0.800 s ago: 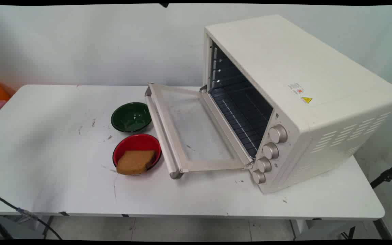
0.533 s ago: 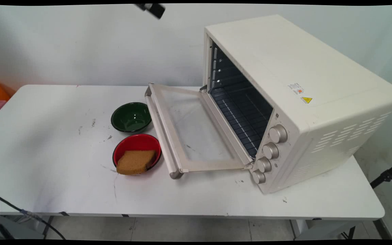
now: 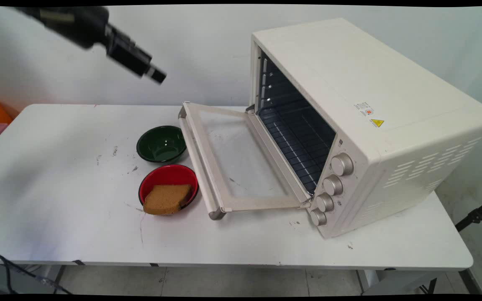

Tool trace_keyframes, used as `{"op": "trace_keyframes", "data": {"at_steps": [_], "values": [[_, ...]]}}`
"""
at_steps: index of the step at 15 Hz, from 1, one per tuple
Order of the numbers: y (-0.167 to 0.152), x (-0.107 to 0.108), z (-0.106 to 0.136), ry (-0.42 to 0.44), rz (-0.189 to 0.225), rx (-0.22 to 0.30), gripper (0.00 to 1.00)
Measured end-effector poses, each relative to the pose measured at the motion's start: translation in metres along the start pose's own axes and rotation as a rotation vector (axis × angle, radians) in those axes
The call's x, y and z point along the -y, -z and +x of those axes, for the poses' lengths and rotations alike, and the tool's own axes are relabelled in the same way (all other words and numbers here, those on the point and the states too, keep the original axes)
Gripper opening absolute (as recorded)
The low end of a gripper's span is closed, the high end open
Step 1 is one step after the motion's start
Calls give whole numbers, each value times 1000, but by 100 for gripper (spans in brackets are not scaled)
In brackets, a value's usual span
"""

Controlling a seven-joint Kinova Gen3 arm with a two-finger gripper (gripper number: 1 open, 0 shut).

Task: Close the oven

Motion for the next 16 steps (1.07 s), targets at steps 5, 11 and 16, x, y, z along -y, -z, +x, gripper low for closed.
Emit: {"op": "trace_keyframes", "data": {"at_steps": [5, 11, 16], "values": [[-46, 19, -55, -54, 29, 75, 100], [-103, 26, -94, -95, 41, 134, 100], [-137, 25, -108, -117, 42, 151, 100]]}}
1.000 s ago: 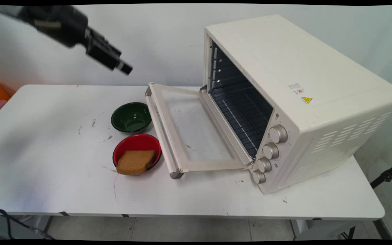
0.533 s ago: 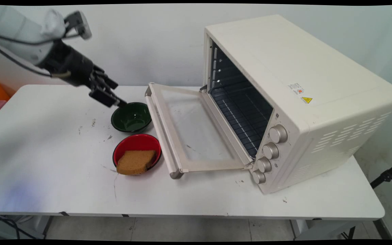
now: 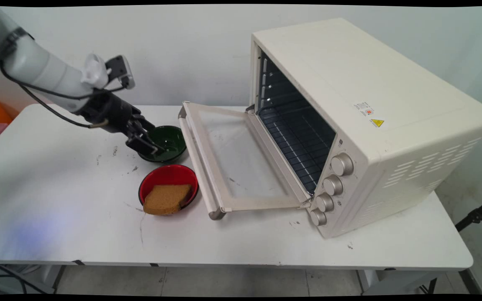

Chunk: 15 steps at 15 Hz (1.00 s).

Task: Close the oven

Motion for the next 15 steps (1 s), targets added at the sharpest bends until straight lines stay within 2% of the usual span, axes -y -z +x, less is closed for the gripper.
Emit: {"op": "trace_keyframes", "data": {"at_steps": [9, 10, 15], "values": [[-56, -10, 6, -22, -3, -3, 100], [-61, -11, 7, -22, -3, -5, 0], [-82, -16, 11, -19, -7, -15, 0]]}}
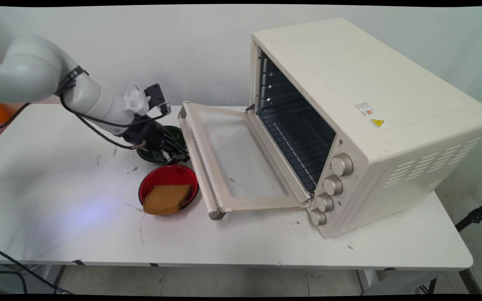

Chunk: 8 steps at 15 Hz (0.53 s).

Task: Close the oven

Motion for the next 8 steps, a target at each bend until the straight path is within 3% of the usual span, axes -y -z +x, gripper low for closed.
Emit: {"op": "trace_keyframes", "data": {"at_steps": [8], "values": [[-21, -3, 4, -6, -1, -37, 0]]}}
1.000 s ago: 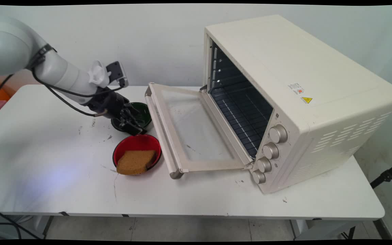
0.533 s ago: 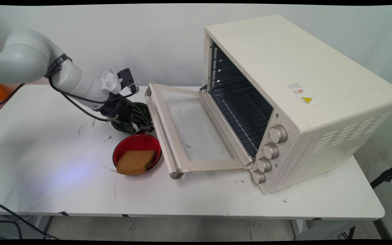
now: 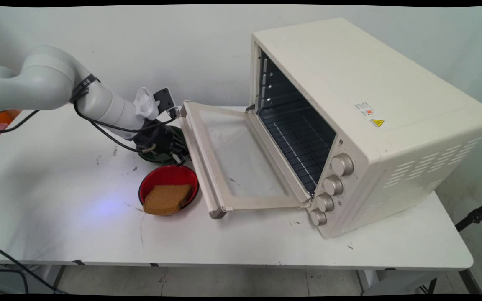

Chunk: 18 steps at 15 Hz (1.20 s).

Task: Close the oven

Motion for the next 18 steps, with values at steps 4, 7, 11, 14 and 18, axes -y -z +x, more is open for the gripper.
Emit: {"op": "trace_keyframes", "data": {"at_steps": [4, 7, 11, 14, 18], "values": [[4, -2, 10, 2, 3, -56, 0], [21, -6, 26, 17, 9, -114, 100], [49, -13, 60, 29, 9, -174, 100], [65, -17, 84, 32, 7, -202, 100], [82, -17, 112, 35, 13, -232, 100]]}}
